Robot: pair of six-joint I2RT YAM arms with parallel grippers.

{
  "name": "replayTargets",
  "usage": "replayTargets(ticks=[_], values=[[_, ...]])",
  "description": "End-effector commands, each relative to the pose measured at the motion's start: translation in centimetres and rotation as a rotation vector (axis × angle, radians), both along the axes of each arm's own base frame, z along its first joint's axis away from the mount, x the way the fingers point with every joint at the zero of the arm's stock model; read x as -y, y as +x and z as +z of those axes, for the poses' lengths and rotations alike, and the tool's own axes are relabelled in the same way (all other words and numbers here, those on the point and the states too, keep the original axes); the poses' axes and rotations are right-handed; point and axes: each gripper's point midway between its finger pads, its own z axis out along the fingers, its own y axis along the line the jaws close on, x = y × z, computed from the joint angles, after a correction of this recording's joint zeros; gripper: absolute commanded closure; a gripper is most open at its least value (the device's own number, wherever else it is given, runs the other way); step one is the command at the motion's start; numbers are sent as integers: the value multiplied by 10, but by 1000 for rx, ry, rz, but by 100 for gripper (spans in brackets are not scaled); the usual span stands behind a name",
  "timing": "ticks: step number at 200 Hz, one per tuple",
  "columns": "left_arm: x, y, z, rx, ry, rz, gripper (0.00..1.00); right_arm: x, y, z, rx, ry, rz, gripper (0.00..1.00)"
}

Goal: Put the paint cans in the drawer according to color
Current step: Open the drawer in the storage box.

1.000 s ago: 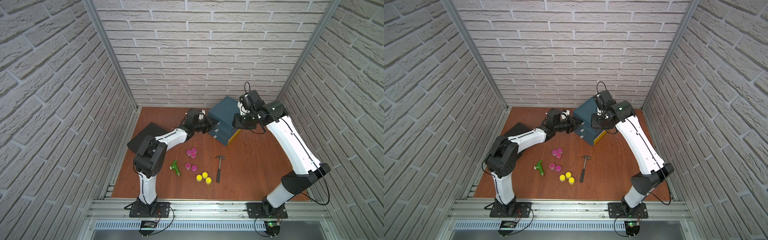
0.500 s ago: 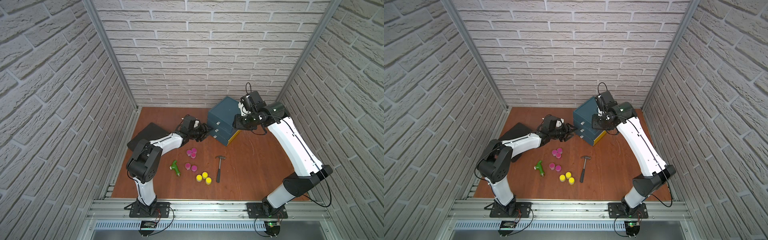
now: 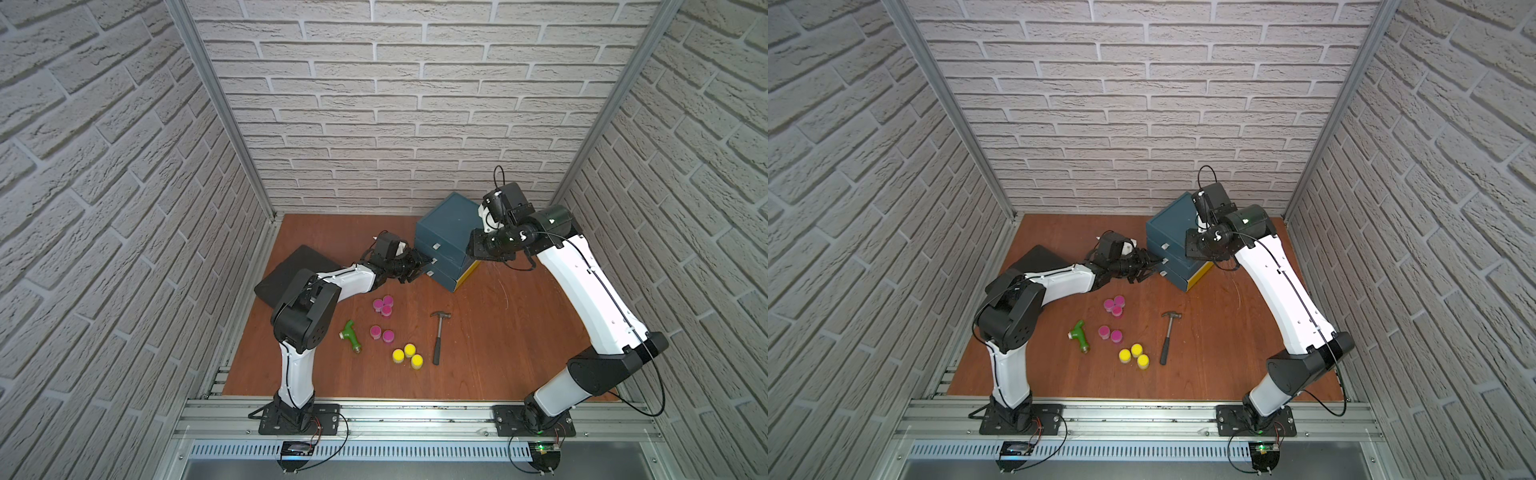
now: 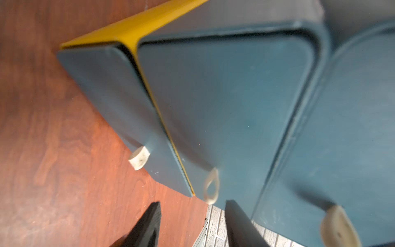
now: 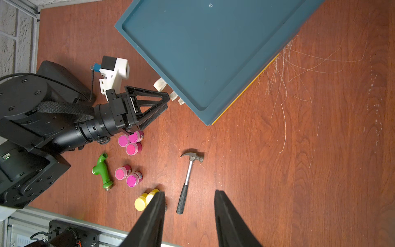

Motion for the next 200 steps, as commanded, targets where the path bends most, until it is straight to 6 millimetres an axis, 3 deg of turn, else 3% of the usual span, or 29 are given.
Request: replayTargets(ticks=[1, 78, 101, 125, 200], values=[[12, 8, 16, 62, -40, -12, 49, 2, -1, 9, 35, 25, -8, 56], [20, 19, 8, 61, -32, -12, 64, 1, -1, 10, 39, 31, -7, 56], [23, 22, 8, 66, -29, -17, 75, 1, -2, 10, 39, 32, -8, 56], [21, 21, 6, 66, -16, -11, 100, 2, -2, 10, 39, 30, -9, 56], [-3, -6, 3, 39, 17, -17, 100, -1, 1, 9, 39, 38, -4, 56]])
